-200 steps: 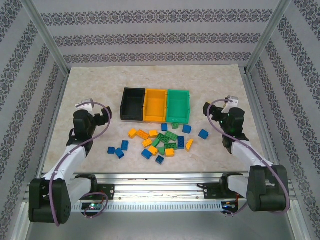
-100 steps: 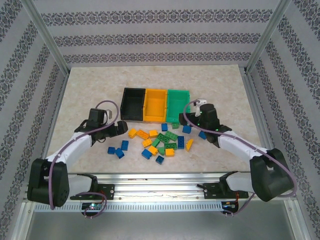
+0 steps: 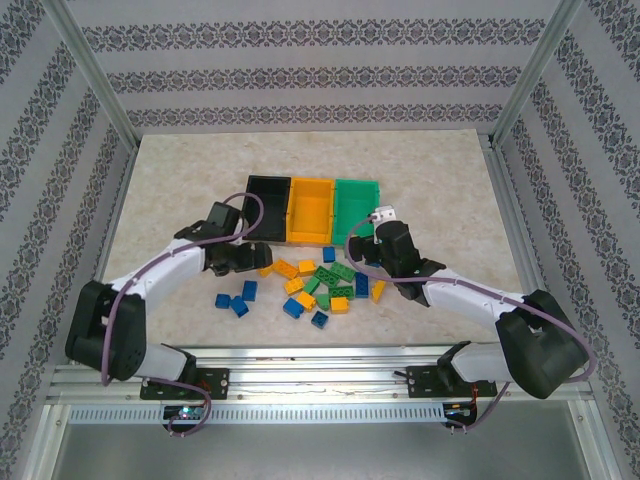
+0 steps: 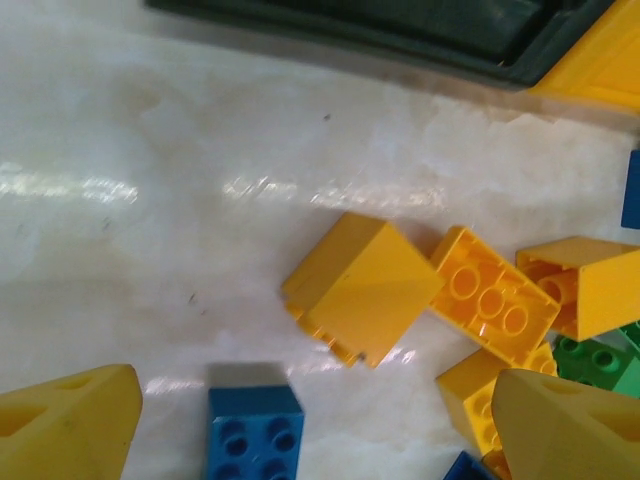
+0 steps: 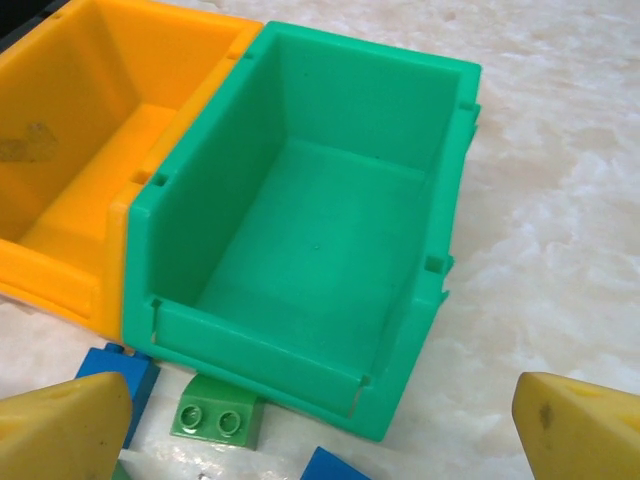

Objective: Sort the legos into containers by color
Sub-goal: Pick up the lego from the center of the table, then place the lego in the container.

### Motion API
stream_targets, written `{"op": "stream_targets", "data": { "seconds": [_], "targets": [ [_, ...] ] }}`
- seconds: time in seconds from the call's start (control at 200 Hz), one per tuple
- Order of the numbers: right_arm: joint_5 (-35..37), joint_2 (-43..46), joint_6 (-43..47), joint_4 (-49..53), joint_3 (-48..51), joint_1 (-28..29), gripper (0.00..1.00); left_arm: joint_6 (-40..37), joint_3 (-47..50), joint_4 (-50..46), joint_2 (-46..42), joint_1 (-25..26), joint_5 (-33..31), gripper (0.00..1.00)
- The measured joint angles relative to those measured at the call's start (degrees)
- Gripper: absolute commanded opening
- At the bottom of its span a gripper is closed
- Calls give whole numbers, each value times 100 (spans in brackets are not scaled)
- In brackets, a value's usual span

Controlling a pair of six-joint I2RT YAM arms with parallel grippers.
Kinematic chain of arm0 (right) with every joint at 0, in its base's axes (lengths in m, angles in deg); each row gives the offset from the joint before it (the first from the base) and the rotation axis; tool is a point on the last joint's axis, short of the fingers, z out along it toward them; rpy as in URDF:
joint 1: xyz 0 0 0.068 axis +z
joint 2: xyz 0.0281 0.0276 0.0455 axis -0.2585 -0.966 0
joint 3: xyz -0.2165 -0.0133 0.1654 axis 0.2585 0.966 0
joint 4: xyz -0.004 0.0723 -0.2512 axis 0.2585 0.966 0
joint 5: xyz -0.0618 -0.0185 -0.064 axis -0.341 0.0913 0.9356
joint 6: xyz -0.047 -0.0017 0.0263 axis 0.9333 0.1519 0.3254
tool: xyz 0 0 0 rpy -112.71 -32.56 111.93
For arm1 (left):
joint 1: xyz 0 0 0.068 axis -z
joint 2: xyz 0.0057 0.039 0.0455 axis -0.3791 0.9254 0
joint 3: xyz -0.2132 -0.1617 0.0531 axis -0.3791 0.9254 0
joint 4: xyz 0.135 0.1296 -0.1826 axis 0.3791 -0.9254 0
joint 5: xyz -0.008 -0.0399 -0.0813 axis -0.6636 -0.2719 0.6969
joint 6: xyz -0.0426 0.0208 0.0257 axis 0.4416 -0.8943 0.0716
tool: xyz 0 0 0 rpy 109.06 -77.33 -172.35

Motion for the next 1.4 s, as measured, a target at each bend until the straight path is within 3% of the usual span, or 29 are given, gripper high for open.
{"op": "stream_targets", "data": {
  "seconds": [0.23,0.355,0.525,0.62,0.675,0.769,0.894,1.149,1.399],
  "targets": [
    [280,-4,103,-136,2,9,98,-39,-734,-247,968,546,-402,83],
    [321,-7,103,-192,4,9,98,-129,-791,-361,1169,614,-654,70],
    [323,-76,103,-225,4,9,98,-225,-813,-380,1432,614,-778,67],
    [323,-94,103,-223,4,11,98,-267,-817,-378,1565,614,-774,59],
    [323,-94,103,-225,4,11,98,-299,-817,-372,1589,614,-776,45],
    [323,-94,103,-225,4,11,98,-319,-817,-358,1591,614,-778,40],
    [323,-96,105,-225,4,11,98,-319,-817,-326,1576,612,-776,24],
    [352,-114,122,-227,4,11,98,-367,-807,-317,1023,612,-820,23],
    [369,-146,125,-225,4,11,98,-518,-1292,-313,402,540,-1270,26]
  ]
}}
